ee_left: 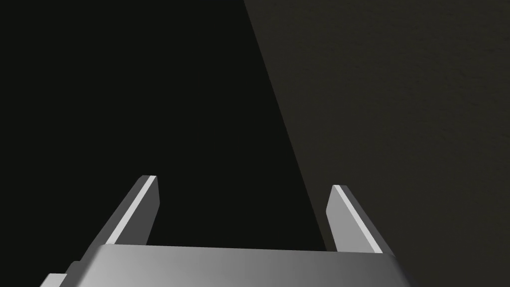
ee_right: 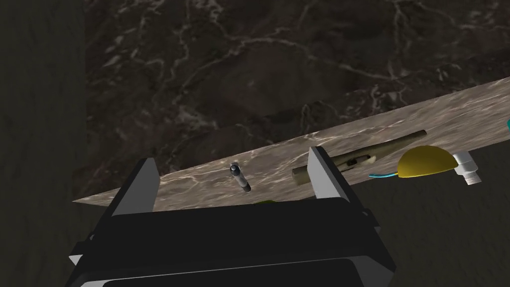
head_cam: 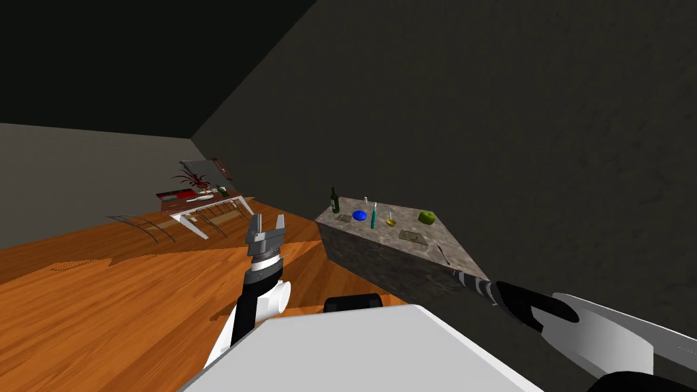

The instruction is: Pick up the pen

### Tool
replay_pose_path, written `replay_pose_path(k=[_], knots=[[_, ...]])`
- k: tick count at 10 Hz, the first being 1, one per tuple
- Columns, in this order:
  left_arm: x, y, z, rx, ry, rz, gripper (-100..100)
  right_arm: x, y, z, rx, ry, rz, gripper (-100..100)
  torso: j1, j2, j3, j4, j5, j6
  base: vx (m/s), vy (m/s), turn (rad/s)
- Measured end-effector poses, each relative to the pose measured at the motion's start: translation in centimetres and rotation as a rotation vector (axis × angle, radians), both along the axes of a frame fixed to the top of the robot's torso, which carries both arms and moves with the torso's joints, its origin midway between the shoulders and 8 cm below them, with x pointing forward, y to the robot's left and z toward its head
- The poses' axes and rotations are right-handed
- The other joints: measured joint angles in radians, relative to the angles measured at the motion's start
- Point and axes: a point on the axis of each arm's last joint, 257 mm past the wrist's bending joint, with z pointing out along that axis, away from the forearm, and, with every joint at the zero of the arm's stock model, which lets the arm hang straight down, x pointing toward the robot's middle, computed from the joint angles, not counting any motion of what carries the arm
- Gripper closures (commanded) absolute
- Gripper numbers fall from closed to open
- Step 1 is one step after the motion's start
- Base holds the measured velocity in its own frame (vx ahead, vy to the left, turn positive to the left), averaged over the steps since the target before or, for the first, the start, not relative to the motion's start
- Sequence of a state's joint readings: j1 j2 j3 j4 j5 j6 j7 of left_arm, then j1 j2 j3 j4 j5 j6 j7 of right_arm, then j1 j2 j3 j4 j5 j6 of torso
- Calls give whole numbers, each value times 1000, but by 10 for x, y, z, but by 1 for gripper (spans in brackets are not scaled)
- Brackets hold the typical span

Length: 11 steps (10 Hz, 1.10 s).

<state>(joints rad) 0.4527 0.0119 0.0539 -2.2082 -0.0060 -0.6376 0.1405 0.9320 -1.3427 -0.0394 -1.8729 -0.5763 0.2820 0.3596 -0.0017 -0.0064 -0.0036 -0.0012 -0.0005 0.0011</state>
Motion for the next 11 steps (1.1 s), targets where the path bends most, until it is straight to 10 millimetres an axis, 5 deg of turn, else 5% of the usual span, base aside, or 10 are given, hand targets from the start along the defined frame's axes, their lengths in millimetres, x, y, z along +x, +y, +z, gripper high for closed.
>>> replay_pose_path(k=[7,8,9,11], knots=[[0,0,0,0,0,0,0,-17,-50,9,-141,185,18,-100,-1,0,0,0,0,1,73,-34,109],[0,0,0,0,0,0,0,-17,-50,9,-143,187,18,0,0,2,1,0,0,1,6,-4,-1],[0,0,0,0,0,0,0,-17,-50,9,-143,187,18,-100,1,4,2,1,0,1,19,-6,86],[0,0,0,0,0,0,0,-27,-55,1,-142,186,2,-100,1,4,2,1,0,1,32,-14,93]])
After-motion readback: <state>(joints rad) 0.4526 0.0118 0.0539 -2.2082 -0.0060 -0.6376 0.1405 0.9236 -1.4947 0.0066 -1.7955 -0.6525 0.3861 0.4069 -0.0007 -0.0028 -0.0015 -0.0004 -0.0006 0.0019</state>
